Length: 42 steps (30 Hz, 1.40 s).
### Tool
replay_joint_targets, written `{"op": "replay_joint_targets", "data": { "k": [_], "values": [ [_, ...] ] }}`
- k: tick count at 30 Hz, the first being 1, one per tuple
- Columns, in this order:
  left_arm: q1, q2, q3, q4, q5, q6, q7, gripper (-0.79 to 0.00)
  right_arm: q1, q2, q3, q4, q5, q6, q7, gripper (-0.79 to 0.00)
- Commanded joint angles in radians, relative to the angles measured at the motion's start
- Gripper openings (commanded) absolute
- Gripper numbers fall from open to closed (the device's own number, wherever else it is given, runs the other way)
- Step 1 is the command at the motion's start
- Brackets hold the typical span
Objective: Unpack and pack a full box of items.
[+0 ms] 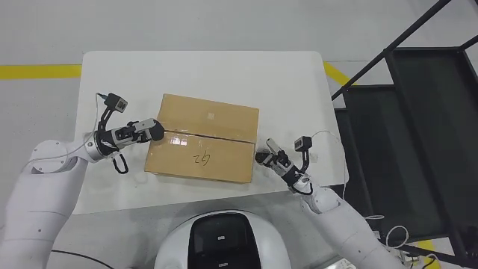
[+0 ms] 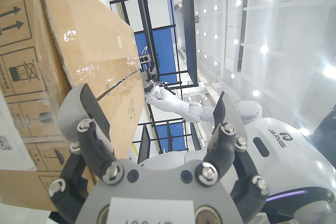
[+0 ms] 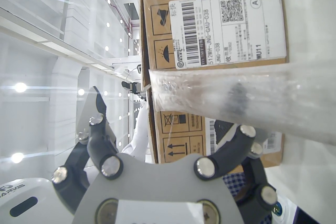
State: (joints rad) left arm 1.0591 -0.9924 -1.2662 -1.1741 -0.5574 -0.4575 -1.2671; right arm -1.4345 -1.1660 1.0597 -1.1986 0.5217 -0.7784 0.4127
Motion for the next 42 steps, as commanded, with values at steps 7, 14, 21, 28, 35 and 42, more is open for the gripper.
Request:
{"op": "replay_joint_targets", "data": {
  "k": [7, 14, 21, 28, 35, 42],
  "values": [
    [0.000, 0.000, 0.000, 0.000, 0.000, 0.000, 0.000, 0.000, 0.002, -0.009, 0.021, -0.002, -0.103, -0.223, -0.028, 0.000],
    [0.000, 0.000, 0.000, 0.000, 0.000, 0.000, 0.000, 0.000, -0.021, -0.011, 0.065, -0.090, -0.187, -0.234, -0.043, 0.000],
    [0.018, 0.001, -0.001, -0.032, 0.019, 0.015, 0.040, 0.000, -0.040, -0.018, 0.104, -0.145, -0.244, -0.234, -0.054, 0.000],
    [0.043, 0.007, -0.022, -0.069, 0.032, 0.021, 0.053, 0.000, -0.017, -0.024, 0.100, -0.143, -0.300, -0.234, -0.016, 0.000],
    [0.061, 0.012, -0.041, -0.086, 0.029, 0.024, 0.052, 0.000, 0.043, -0.026, 0.065, -0.127, -0.326, -0.212, 0.071, 0.000],
    [0.070, 0.014, -0.052, -0.089, 0.023, 0.022, 0.051, 0.000, 0.099, -0.022, 0.053, -0.136, -0.367, -0.153, 0.140, 0.000]
  ]
}}
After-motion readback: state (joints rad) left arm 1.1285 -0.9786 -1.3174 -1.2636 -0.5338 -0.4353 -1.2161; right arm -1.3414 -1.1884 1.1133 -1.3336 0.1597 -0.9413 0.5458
